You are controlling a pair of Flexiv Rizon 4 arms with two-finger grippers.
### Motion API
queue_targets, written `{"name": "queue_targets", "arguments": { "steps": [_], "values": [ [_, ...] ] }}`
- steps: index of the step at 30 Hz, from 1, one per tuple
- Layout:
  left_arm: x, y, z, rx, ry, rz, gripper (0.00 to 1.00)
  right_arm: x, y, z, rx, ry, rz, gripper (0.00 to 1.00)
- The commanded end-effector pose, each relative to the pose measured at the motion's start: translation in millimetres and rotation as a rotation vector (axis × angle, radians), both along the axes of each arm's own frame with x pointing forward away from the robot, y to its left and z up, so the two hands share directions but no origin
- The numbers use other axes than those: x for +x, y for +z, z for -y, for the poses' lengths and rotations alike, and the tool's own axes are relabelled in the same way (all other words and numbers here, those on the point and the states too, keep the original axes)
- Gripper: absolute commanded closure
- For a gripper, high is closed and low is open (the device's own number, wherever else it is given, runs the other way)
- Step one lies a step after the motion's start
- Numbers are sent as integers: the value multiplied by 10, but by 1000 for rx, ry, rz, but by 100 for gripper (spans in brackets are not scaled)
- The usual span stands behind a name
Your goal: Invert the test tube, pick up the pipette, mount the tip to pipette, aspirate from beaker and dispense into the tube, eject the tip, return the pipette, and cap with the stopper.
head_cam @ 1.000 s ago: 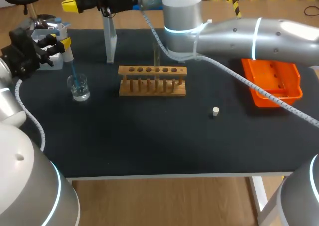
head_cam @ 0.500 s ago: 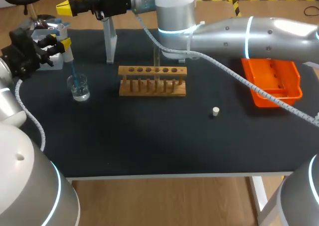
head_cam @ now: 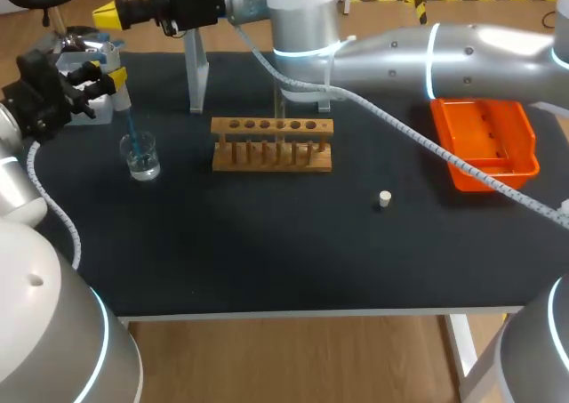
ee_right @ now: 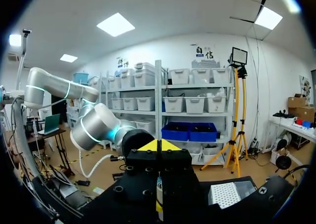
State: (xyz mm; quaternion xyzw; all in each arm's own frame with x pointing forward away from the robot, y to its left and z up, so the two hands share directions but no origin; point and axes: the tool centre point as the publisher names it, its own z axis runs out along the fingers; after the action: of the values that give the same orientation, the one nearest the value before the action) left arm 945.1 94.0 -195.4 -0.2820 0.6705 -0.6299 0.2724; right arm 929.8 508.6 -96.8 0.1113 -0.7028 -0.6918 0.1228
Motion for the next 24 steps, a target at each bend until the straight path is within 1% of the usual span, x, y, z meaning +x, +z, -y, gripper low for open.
{"name": "queue_targets", "arguments": {
  "steps": [1,8,24],
  "values": [
    [5,-4,9,0,3,1,100,69,-41,-51,-18,4,9,100],
    [5,-4,9,0,3,1,100,84,-97,-77,-27,4,15,100],
    [5,-4,9,0,3,1,100,109,-174,-106,-27,7,0,100]
  ]
}}
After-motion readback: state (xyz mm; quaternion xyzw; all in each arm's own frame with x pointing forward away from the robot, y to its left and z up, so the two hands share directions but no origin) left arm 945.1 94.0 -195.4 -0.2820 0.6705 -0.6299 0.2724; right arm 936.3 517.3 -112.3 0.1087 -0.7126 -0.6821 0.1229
